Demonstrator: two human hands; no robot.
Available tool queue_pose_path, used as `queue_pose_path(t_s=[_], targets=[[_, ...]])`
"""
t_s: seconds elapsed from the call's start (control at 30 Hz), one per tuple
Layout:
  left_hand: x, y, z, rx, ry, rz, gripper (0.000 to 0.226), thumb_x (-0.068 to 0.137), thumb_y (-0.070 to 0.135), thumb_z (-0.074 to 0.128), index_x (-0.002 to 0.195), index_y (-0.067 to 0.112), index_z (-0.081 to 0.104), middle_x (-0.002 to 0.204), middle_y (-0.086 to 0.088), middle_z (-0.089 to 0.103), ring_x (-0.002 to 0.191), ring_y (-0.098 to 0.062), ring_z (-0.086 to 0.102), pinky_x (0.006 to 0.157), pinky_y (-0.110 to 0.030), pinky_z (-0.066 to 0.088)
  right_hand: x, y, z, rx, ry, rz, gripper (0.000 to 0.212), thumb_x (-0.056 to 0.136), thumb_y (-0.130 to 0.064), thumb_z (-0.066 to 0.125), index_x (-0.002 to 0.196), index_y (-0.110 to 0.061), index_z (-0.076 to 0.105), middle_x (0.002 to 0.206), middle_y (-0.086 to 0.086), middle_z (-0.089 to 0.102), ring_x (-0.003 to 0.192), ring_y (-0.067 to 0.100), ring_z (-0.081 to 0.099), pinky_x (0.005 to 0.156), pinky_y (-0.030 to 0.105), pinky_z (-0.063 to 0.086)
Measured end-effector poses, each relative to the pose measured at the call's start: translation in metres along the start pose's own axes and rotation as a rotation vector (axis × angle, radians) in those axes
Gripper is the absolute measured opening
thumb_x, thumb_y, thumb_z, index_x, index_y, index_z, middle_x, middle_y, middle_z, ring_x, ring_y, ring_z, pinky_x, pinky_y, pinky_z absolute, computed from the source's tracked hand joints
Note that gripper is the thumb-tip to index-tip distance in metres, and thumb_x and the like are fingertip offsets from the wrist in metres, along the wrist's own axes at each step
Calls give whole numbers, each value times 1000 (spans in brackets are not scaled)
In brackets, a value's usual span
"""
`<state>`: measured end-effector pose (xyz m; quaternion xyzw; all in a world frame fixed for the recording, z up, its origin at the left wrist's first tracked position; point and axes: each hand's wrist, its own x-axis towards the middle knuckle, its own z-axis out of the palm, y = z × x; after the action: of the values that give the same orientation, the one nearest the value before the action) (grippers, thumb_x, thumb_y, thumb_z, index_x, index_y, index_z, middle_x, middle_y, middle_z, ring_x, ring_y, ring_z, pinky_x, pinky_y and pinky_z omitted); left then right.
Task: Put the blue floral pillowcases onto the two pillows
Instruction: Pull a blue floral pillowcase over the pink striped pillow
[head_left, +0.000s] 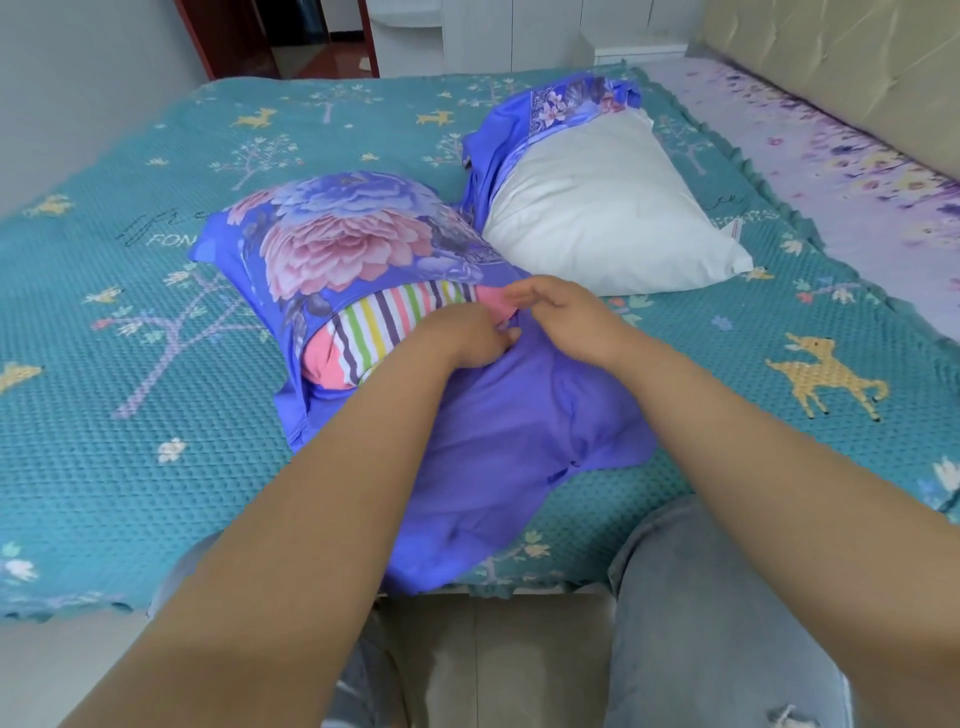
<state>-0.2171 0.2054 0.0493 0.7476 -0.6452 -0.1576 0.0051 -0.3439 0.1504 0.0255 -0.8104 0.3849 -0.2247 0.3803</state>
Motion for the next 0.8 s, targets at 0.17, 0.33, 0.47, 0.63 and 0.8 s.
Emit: queue_pose_path(t_s=[0.17, 0.33, 0.47, 0.63, 0.8], targets=[[-15, -27, -14, -84, 128, -10, 29, 96, 34, 45, 77, 12, 50, 95, -10, 61, 83, -23, 51, 66, -28, 33, 22, 1, 25, -436, -189, -109, 47, 90, -6, 42, 134, -18, 49, 130, 12, 57, 116, 29, 54, 89, 26, 38], [-38, -43, -38, 33, 114, -60, 30, 86, 46, 59, 70, 23, 48, 87, 0, 55, 80, -19, 50, 61, -28, 34, 27, -15, 5, -362, -240, -107, 29, 89, -19, 57, 119, -19, 53, 98, -7, 52, 90, 14, 54, 72, 20, 36], [-56, -67, -30, 193, 272, -241, 47, 83, 63, 51, 101, 21, 62, 113, -6, 62, 104, -28, 58, 74, -31, 42, 46, -23, -7, -514, -257, -142, 16, 91, -30, 58, 102, -19, 54, 90, -2, 49, 82, 17, 49, 66, 23, 34], [-76, -104, -15, 52, 412, -287, 43, 85, 60, 50, 86, 17, 54, 103, -10, 57, 96, -33, 58, 78, -36, 46, 60, -24, 18, -607, -19, -154, 32, 95, -33, 50, 119, -14, 54, 121, 13, 46, 107, 29, 52, 85, 31, 40], [-62, -111, -13, -277, 272, -136, 29, 93, 38, 51, 75, 18, 41, 73, 4, 45, 78, -22, 48, 67, -28, 31, 60, -49, 46, -790, 306, -224, 29, 96, -13, 36, 121, -2, 47, 119, 21, 52, 98, 39, 57, 66, 39, 37]])
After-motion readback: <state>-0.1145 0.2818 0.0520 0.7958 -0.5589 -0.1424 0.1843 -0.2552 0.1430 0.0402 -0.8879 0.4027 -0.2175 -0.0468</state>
